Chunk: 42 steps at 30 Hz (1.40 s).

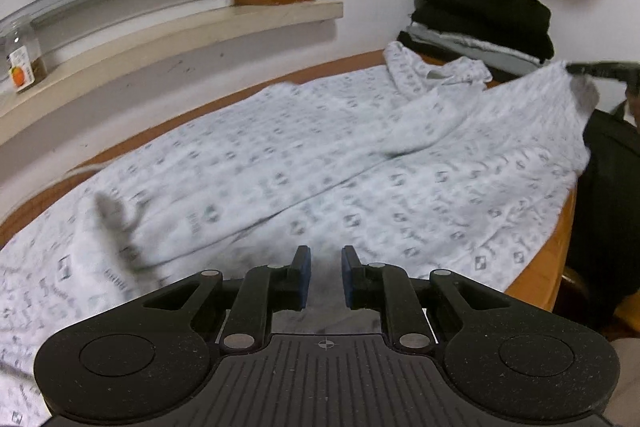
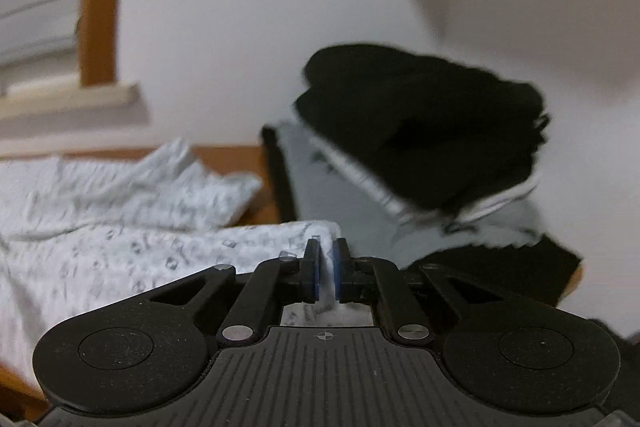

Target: Fold clothes

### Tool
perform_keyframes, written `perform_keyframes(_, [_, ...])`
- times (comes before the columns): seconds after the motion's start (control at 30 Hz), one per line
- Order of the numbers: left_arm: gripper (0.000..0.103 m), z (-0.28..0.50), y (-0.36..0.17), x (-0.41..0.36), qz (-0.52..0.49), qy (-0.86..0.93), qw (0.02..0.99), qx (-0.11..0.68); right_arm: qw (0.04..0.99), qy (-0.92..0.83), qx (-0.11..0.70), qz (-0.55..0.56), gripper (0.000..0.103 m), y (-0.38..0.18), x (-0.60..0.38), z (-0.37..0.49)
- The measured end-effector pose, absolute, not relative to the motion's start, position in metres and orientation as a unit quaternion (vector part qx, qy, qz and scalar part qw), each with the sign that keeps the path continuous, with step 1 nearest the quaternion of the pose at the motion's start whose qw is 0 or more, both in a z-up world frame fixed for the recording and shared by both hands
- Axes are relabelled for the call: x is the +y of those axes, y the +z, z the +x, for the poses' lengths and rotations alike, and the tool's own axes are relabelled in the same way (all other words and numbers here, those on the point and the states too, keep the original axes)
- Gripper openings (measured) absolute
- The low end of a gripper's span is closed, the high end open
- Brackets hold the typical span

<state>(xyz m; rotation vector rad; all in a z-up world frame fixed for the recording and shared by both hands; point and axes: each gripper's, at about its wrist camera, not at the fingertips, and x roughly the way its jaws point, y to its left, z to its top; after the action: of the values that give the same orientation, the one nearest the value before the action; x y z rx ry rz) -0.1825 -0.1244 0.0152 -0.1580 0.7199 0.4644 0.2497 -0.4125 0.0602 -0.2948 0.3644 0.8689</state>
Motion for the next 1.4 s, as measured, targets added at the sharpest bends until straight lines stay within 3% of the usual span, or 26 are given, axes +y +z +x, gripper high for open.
perform_keyframes(0.17, [0.018,-0.192,0.006,-0.123,-0.083,0.226,0.903,0.357,0.879,0.402,0.179,-0.186,0.011,0.056,-0.390,0.242])
perform_keyframes(0.23, [0.018,-0.196,0.008,-0.121,-0.090,0.227,0.903,0.353,0.865,0.429,0.182,-0.185,0.019,0.052,-0.379,0.229])
perform_keyframes(0.53, [0.018,-0.250,0.045,-0.112,-0.090,0.279,0.906,0.306,0.778,0.574,0.190,-0.173,0.032,0.040,-0.296,0.153])
perform_keyframes(0.97, [0.018,-0.409,0.070,-0.072,-0.140,0.457,0.835,0.273,0.726,0.626,0.187,-0.216,0.032,0.008,-0.215,0.097])
perform_keyframes(1.23, [0.018,-0.422,0.043,-0.072,-0.172,0.454,0.824,0.291,0.728,0.625,0.182,-0.216,0.033,0.005,-0.213,0.099])
perform_keyframes(1.3, [0.028,-0.422,0.035,-0.073,-0.176,0.452,0.824,0.294,0.730,0.623,0.171,-0.225,0.033,0.005,-0.215,0.095])
perform_keyframes(1.4, [0.030,-0.419,0.027,-0.067,-0.179,0.453,0.822,0.295,0.731,0.620,0.160,-0.233,0.033,0.004,-0.215,0.092])
